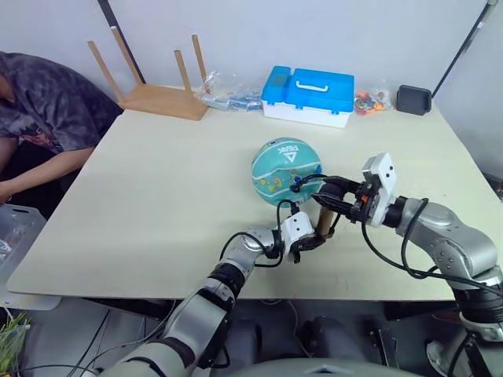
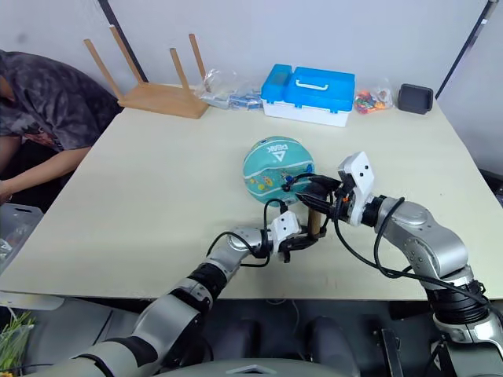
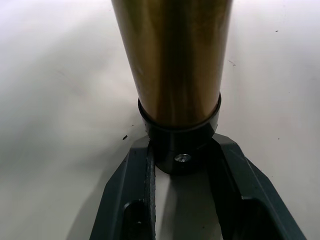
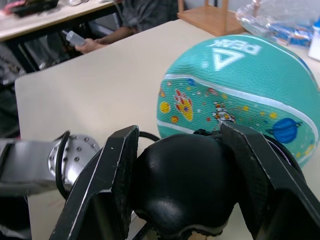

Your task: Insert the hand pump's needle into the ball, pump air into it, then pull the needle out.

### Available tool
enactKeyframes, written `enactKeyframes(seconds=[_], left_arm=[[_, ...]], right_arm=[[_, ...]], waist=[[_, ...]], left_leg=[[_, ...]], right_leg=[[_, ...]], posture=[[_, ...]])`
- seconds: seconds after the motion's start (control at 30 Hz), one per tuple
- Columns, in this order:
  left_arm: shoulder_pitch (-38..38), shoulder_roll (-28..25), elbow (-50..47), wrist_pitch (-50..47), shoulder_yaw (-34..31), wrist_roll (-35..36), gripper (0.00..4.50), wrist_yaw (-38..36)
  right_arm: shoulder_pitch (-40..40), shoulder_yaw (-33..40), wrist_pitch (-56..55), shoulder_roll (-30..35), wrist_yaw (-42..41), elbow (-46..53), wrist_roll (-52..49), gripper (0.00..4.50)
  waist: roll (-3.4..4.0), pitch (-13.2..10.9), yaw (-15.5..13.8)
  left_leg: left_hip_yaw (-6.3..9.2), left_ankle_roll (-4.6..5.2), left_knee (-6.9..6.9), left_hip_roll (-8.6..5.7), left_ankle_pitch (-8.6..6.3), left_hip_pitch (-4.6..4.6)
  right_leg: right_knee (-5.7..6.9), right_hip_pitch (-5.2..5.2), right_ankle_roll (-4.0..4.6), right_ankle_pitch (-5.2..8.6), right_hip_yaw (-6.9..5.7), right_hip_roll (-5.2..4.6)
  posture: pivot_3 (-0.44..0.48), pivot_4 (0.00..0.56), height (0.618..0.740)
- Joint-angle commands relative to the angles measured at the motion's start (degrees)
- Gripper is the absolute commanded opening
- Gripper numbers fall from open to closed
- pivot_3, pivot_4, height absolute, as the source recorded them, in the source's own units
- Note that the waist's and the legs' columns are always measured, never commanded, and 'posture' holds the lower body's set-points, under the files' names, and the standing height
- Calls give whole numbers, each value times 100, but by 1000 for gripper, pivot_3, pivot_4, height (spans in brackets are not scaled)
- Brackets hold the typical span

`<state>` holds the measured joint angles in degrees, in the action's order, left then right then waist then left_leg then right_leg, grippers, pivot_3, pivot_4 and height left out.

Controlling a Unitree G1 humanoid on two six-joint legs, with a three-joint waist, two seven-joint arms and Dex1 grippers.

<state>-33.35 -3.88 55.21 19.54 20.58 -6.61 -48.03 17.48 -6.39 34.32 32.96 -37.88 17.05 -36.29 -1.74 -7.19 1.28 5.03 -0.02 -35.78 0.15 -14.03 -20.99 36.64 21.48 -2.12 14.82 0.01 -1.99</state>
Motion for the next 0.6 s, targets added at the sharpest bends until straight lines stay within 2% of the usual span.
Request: enactKeyframes(seconds=[0.03,0.3,0.33,0.4,0.5,0.6], left_arm=[[378,-222,530,-426,192,-346,954,-87],[384,-202,454,-476,197,-343,954,-131],[387,-198,452,-476,201,-346,954,-137],[377,-181,484,-476,204,-357,954,-123],[354,-160,578,-445,211,-378,954,-98],[322,-142,651,-424,214,-390,954,-82]], right_arm=[[11,-94,396,197,-89,-138,211,2073],[1032,1348,1571,835,120,967,-1225,2073],[1213,1547,1747,917,206,1031,-1468,2073],[1537,1865,2064,1099,354,1056,-1895,2073],[2121,2288,2501,1477,548,961,-2539,2073],[2659,2528,2779,1733,772,738,-3029,2073]], waist=[[7,-5,-3],[64,-73,-51],[93,-106,-55],[98,-118,-63],[82,-137,-81],[100,-165,-80]], left_leg=[[-1,0,5,3,0,5],[-6,0,19,-8,1,-28],[-6,0,17,-9,1,-32],[-4,1,-3,-16,2,-73],[-4,1,-14,-27,2,-86],[4,2,-22,-41,3,-91]], right_leg=[[0,0,1,1,-3,-2],[-1,25,1,-1,-3,-9],[-1,27,0,-1,-3,-10],[0,57,-4,-5,-4,-15],[0,59,-4,-5,-20,-20],[3,61,-5,-6,-23,-35]], posture=[[0,150,740],[0,150,740],[0,150,740],[0,150,740],[0,150,740],[0,150,740]])
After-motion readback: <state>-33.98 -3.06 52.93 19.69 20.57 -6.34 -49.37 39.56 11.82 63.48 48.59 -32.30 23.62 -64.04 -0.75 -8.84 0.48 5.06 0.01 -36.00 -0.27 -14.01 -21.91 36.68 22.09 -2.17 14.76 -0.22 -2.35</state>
